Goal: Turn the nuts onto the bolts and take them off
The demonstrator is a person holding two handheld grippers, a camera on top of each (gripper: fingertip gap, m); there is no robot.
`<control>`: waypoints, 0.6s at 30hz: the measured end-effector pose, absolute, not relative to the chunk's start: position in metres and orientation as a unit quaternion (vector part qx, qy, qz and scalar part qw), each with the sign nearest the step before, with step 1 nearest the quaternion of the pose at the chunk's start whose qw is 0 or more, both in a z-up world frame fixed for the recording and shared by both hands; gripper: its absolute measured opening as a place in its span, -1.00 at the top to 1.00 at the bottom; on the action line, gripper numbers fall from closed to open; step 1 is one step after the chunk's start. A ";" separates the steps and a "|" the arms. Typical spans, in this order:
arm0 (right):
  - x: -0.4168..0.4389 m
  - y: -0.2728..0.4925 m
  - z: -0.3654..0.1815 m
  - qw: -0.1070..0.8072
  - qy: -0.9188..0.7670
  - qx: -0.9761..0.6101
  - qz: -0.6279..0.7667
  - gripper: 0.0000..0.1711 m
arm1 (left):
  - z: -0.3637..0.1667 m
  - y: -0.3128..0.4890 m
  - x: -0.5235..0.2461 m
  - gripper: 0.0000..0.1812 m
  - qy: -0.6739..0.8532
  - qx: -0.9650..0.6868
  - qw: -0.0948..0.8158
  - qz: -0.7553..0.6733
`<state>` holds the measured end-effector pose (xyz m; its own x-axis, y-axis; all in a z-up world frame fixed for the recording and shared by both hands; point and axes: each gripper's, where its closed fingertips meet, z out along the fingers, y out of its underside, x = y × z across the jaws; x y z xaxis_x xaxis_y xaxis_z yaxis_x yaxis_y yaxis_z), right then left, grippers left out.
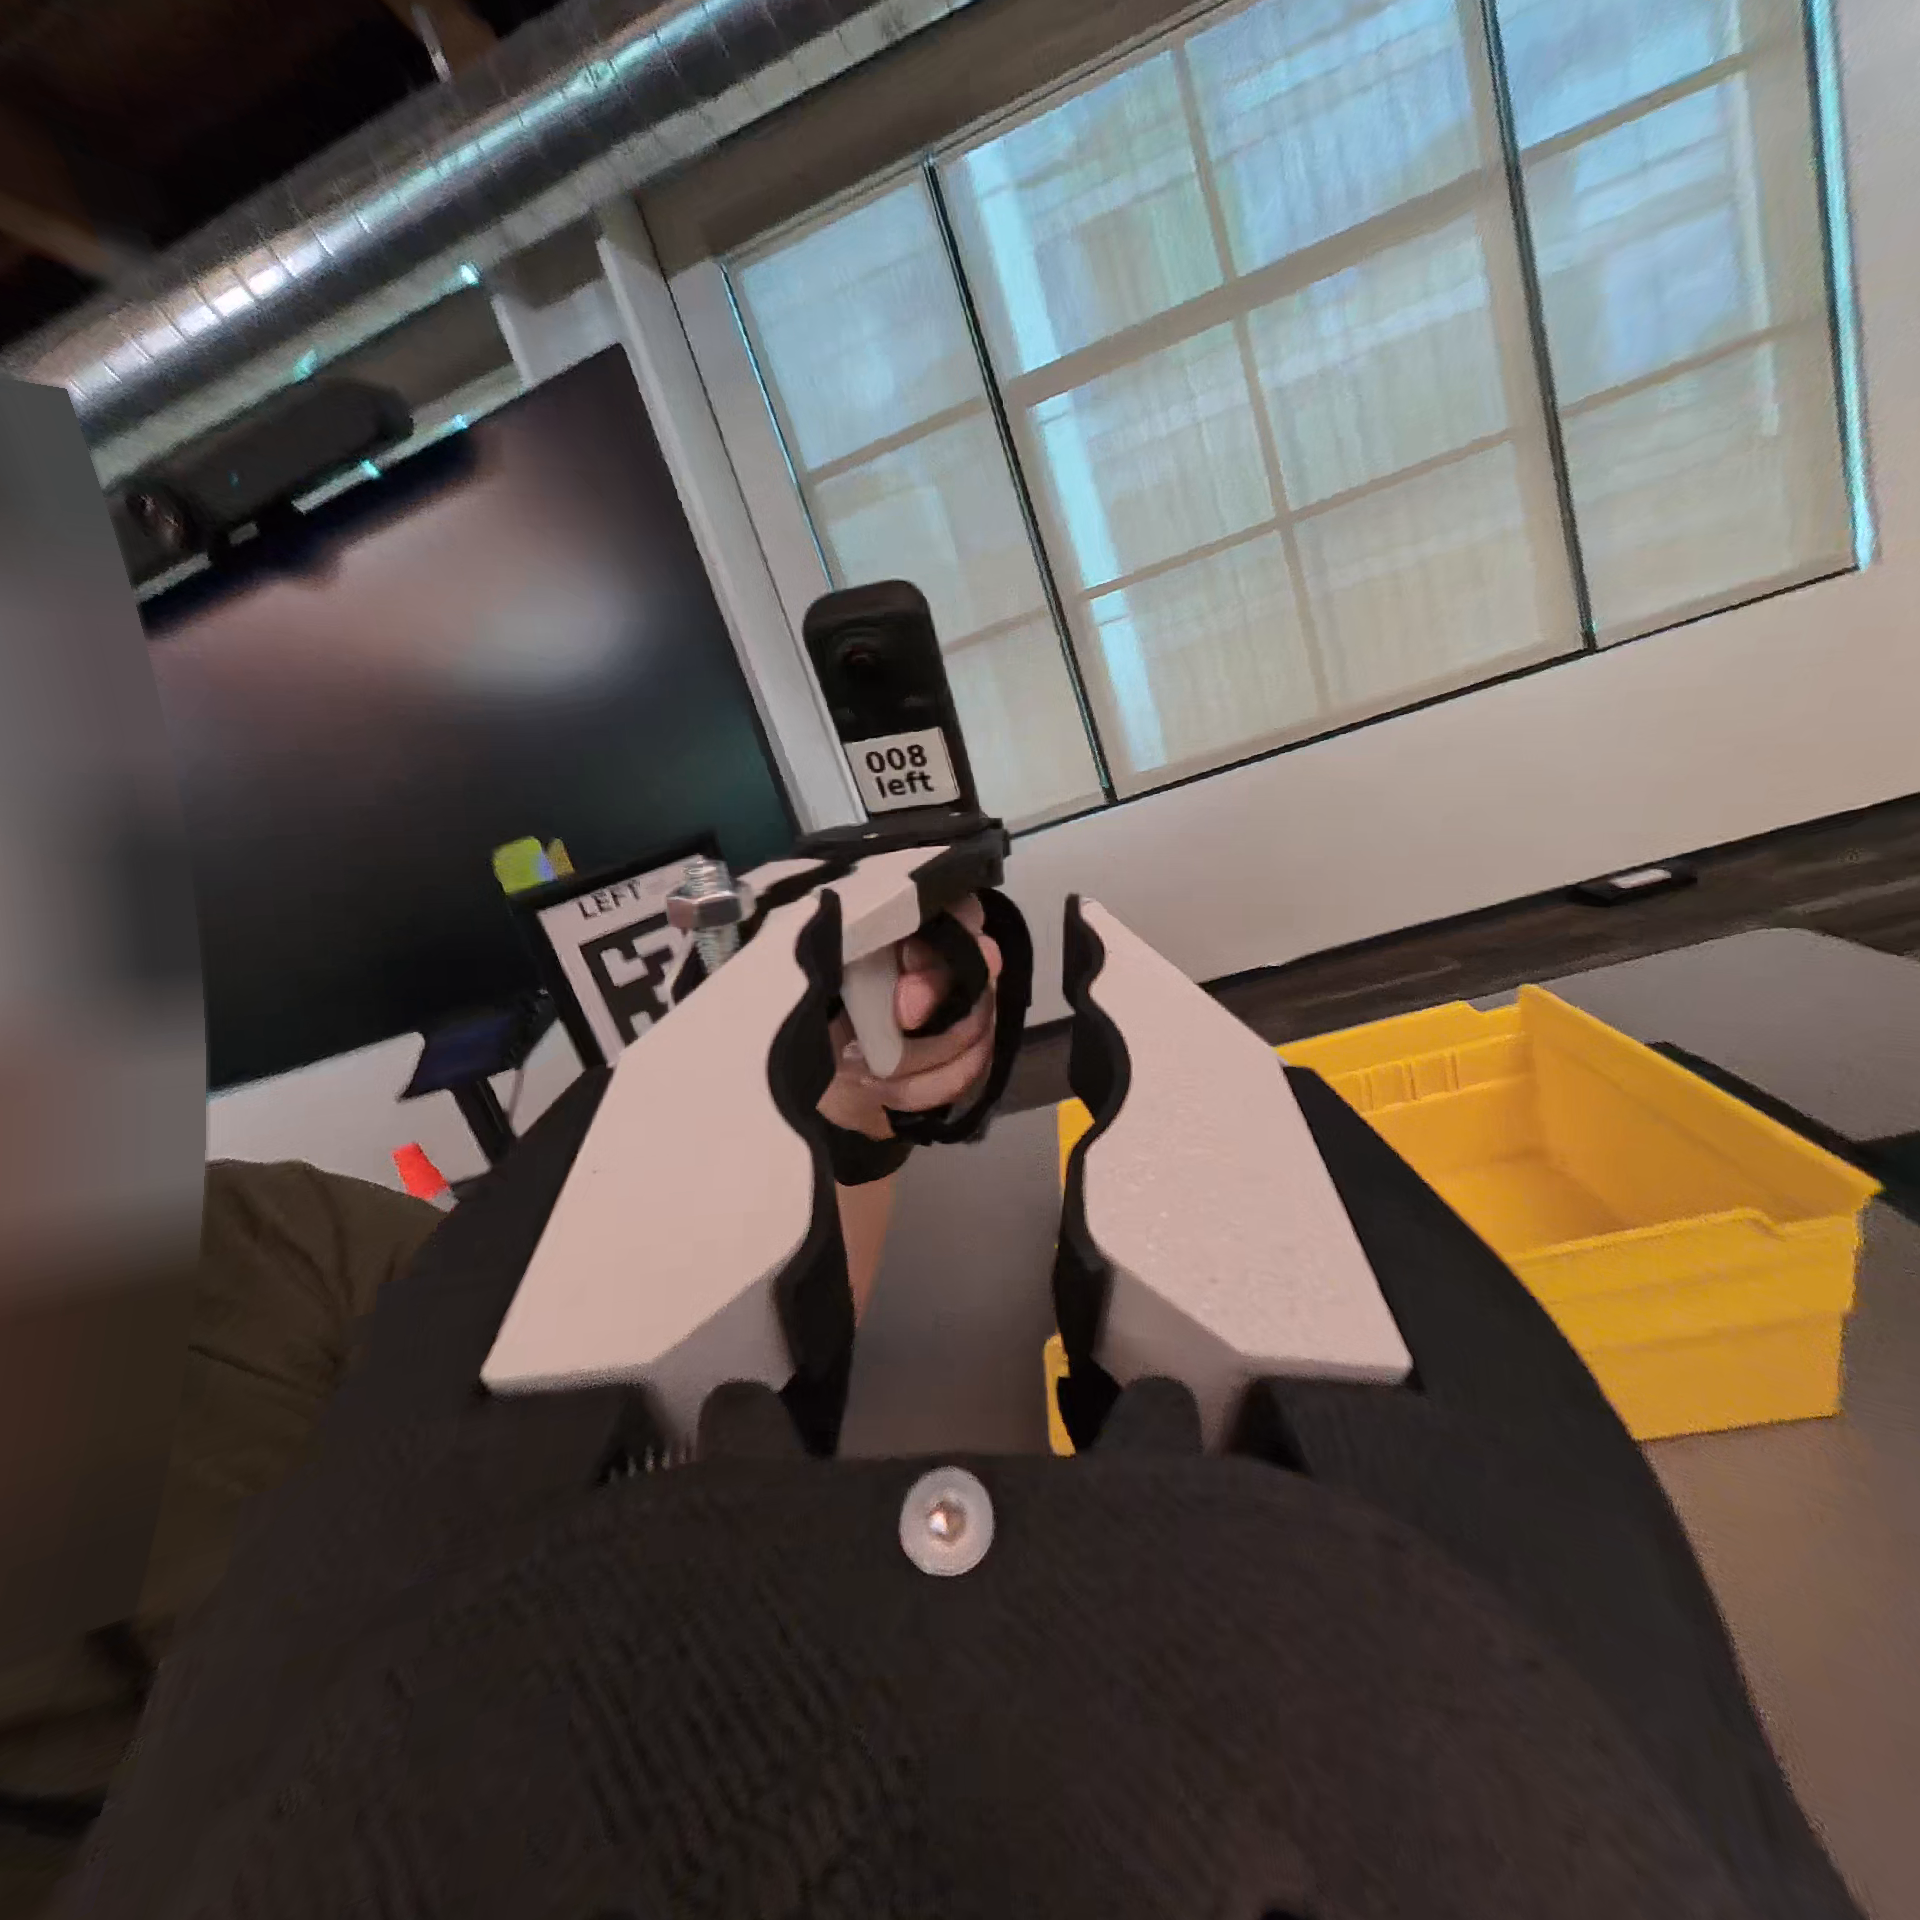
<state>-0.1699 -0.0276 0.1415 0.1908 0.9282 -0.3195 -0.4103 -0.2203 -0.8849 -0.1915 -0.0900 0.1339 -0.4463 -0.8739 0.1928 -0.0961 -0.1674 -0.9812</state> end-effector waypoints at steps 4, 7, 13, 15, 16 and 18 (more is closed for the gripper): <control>-0.187 -0.056 0.154 0.557 -0.298 -0.490 0.601 0.33 | 0.133 -0.088 -0.190 0.92 0.571 -0.437 0.322 -0.617; -0.210 -0.071 0.150 0.563 -0.340 -0.491 0.572 0.26 | 0.130 -0.092 -0.187 0.92 0.575 -0.436 0.310 -0.619; -0.166 -0.029 0.143 0.515 -0.230 -0.474 0.676 0.29 | 0.144 -0.112 -0.196 0.92 0.579 -0.391 0.287 -0.655; -0.175 -0.045 0.150 0.526 -0.272 -0.462 0.660 0.21 | 0.142 -0.110 -0.195 0.92 0.582 -0.401 0.295 -0.643; -0.186 -0.058 0.153 0.535 -0.304 -0.459 0.641 0.11 | 0.140 -0.110 -0.194 0.92 0.586 -0.404 0.297 -0.637; -0.208 -0.082 0.155 0.550 -0.360 -0.454 0.601 0.02 | 0.138 -0.111 -0.191 0.92 0.589 -0.406 0.294 -0.634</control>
